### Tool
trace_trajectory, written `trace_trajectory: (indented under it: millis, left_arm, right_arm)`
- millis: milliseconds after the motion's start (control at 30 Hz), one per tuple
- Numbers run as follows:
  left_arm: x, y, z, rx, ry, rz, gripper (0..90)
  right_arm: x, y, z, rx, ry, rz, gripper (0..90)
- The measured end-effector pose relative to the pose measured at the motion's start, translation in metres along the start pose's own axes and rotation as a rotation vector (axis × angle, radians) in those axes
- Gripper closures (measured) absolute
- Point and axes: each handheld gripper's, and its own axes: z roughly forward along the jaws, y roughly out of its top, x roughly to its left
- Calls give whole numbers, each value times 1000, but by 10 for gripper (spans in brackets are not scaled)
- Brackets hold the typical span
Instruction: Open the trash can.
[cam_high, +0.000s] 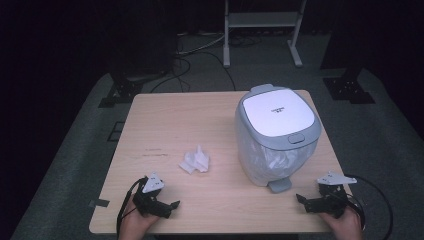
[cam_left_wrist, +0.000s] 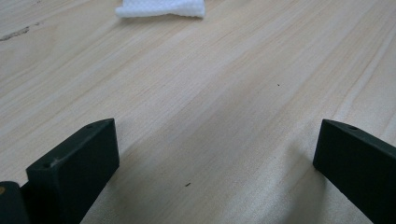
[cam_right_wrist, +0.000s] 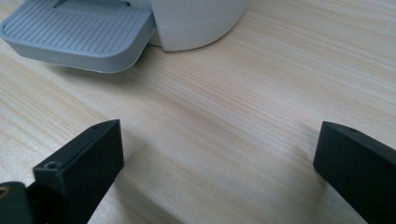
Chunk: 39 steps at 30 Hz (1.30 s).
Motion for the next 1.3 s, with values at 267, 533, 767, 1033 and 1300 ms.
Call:
trace_trajectory:
  millis: [267,533,767,1033,1300]
  left_arm:
    - [0,0,0,0,-1,0,0]
    - [0,0,0,0,-1,1,0]
    - [0,0,0,0,-1,1,0]
    - [0,0,0,0,-1,0,0]
    - [0,0,0,0,-1,1,0]
  right_arm:
    - [-1,-1,-2,-14,-3,7,58]
    - [2,-2,-5,-33,-3,3,179]
    - [2,-2,-9,-41,15,5,309]
    - [0,0,-16,-55,39,20,456]
    - [-3,5,-23,-64,89,27,715]
